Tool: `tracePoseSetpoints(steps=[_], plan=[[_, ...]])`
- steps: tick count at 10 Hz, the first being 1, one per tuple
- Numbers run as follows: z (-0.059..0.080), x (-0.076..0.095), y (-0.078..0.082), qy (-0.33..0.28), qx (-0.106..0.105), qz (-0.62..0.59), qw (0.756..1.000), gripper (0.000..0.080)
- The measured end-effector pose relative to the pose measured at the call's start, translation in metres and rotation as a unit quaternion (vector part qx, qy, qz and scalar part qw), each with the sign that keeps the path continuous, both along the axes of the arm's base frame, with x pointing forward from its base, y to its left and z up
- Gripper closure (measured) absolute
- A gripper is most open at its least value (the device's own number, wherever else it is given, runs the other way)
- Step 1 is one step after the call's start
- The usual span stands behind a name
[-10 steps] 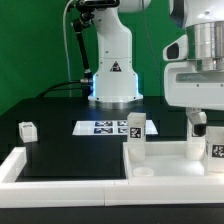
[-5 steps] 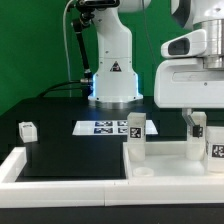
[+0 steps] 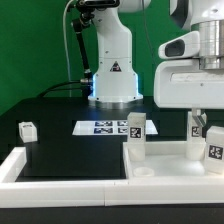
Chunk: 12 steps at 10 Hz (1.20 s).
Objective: Assemble square table
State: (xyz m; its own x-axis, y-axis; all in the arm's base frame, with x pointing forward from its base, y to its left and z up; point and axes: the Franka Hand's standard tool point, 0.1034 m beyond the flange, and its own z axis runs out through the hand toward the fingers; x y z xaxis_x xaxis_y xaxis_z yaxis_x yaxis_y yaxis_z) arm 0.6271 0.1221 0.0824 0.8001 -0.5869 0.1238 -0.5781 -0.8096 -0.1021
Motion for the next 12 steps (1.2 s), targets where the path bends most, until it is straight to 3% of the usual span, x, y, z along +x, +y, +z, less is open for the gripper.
tracePoseSetpoints(steps=[3,4,7,9,10,11,12], plan=[[-0.0016,-0.0030,-0.0009,0.020,0.030,-0.178,0.983,0.0504],[-0.0024,-0.0034,0.0004,0.035,0.048,-0.267,0.962,0.0504],[-0.0032,-0.0015,0.0045,0.050,0.121,-0.481,0.867,0.0505],[-0.0032,-0.0014,0.0046,0.052,0.129,-0.527,0.838,0.0505],[-0.0033,-0.0014,0.0042,0.051,0.128,-0.517,0.845,0.0505],[-0.0034,-0.0015,0.0043,0.051,0.128,-0.512,0.848,0.0423],[-0.0034,-0.0014,0.0047,0.050,0.126,-0.499,0.856,0.0263]])
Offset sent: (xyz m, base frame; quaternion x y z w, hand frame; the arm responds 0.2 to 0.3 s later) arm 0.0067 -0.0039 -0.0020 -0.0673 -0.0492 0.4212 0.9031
